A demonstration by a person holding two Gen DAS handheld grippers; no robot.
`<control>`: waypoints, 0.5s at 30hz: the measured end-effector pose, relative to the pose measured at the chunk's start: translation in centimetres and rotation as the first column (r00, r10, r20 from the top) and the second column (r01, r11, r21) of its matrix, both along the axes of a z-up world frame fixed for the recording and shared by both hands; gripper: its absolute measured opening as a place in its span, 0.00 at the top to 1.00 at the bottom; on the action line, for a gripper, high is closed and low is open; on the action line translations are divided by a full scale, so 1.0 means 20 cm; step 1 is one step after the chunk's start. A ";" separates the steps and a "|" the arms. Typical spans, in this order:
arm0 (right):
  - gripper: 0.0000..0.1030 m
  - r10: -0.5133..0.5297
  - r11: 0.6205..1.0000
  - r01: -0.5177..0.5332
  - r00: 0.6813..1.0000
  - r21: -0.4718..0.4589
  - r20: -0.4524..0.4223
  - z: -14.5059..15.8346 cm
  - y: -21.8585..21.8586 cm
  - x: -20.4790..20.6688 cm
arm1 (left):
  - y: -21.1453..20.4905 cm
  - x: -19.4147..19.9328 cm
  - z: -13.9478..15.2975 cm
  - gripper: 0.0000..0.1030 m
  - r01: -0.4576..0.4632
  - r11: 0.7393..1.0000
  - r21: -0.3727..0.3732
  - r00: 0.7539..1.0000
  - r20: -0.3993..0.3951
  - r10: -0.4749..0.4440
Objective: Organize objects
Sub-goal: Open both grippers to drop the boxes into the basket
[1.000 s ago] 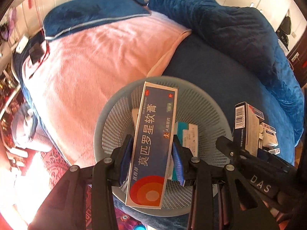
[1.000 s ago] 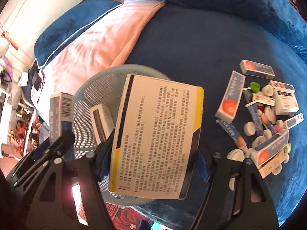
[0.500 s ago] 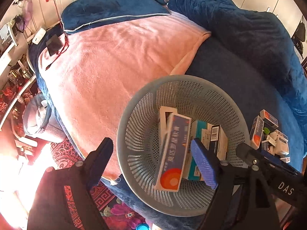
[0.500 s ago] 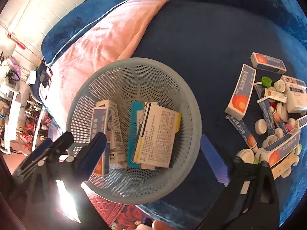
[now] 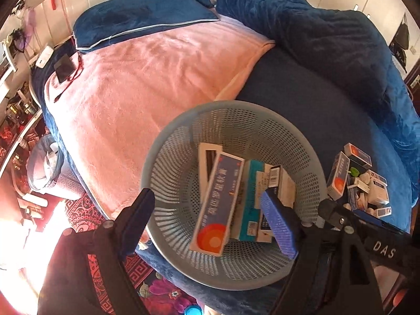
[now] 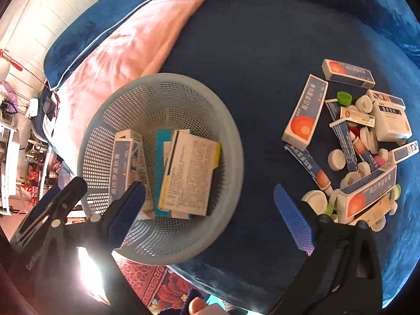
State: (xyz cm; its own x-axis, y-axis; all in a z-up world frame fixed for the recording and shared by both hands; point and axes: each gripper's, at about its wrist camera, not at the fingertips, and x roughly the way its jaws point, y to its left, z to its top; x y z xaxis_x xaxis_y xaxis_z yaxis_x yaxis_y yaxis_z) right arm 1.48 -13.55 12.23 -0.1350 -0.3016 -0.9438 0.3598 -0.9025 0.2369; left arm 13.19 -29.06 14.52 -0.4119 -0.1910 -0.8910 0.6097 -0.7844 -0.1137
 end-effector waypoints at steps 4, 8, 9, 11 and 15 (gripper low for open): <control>0.04 -0.021 1.000 0.021 1.000 -0.003 0.009 0.00 0.05 -0.02 | 0.05 -0.03 0.01 0.18 0.024 1.000 -0.002 1.000 -0.002 -0.024; 0.04 -0.004 0.999 0.005 1.000 0.037 -0.030 0.02 0.08 -0.03 | 0.11 -0.07 0.02 0.18 0.050 0.999 -0.014 0.999 -0.002 -0.050; 0.04 -0.003 0.999 0.005 0.999 0.041 -0.033 0.02 0.09 -0.03 | 0.12 -0.08 0.02 0.18 0.055 0.998 -0.016 0.998 -0.002 -0.055; 0.04 -0.009 0.999 0.010 0.999 0.041 -0.034 0.03 0.12 -0.05 | 0.16 -0.10 0.02 0.18 0.067 0.997 -0.029 0.998 0.000 -0.067; 0.04 -0.032 0.999 0.033 0.999 0.034 -0.031 0.04 0.20 -0.08 | 0.22 -0.15 0.02 0.18 0.088 0.996 -0.031 0.996 0.000 -0.088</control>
State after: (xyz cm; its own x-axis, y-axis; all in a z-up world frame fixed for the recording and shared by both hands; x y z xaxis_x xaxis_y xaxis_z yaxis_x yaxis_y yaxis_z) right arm -0.10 -9.51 12.98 -0.1730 -0.2640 -0.9489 0.3364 -0.9213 0.1950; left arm 10.17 -24.75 14.90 -0.4296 -0.1810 -0.8847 0.5381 -0.8381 -0.0898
